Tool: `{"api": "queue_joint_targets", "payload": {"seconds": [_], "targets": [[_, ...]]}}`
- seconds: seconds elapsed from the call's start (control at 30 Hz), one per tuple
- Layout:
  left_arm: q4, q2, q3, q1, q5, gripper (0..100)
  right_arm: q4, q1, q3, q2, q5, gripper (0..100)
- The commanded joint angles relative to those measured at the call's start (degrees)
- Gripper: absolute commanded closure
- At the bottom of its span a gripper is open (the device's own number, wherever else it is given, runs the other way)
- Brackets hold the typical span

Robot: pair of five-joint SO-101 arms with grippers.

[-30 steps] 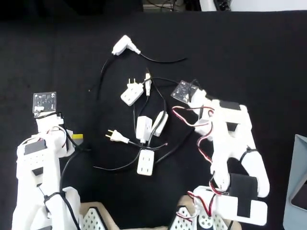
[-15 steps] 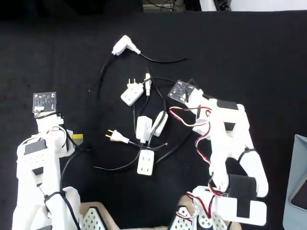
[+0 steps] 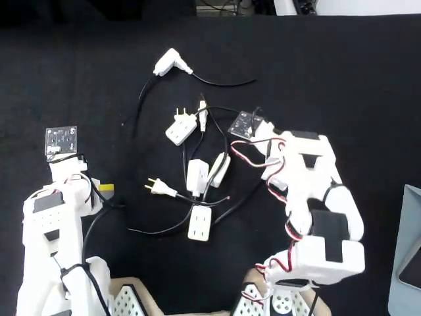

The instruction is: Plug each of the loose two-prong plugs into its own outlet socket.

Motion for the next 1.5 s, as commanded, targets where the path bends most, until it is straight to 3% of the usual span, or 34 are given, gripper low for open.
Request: {"api": "queue_joint_targets", "payload": {"seconds": [0.0, 0.1, 0.27, 0.4, 0.73, 0.8, 1.0, 1.47], "targets": [[-1.0, -1.3, -0.2, -0.4, -0.3, 67, 0.0, 0.4, -2.2, 1.5, 1.9, 88.5], [-1.0, -1.3, -0.2, -0.4, -0.3, 67, 0.2, 0.6, -2.2, 1.7, 1.9, 98.8], [-1.0, -1.3, -0.2, -0.4, -0.3, 67, 0.7, 4.5, -2.2, -2.8, 1.8, 98.7], [-1.0, -1.3, -0.2, -0.4, -0.3, 67, 7.1, 6.6, -2.2, -8.2, 1.8, 98.7], [-1.0, -1.2, -0.2, -0.4, -0.3, 67, 24.7, 3.0, -2.0, -19.0, -3.3, 98.2], [-1.0, -1.2, -0.2, -0.4, -0.3, 67, 24.8, 0.9, -2.2, -20.2, -4.4, 95.8], [-1.0, -1.1, -0.2, -0.4, -0.3, 67, 21.6, -3.4, -2.2, -20.5, -5.0, 76.1], [-1.0, -1.1, -0.2, -0.4, -0.3, 67, 19.2, -6.7, -16.2, -2.1, -4.6, 75.8]]}}
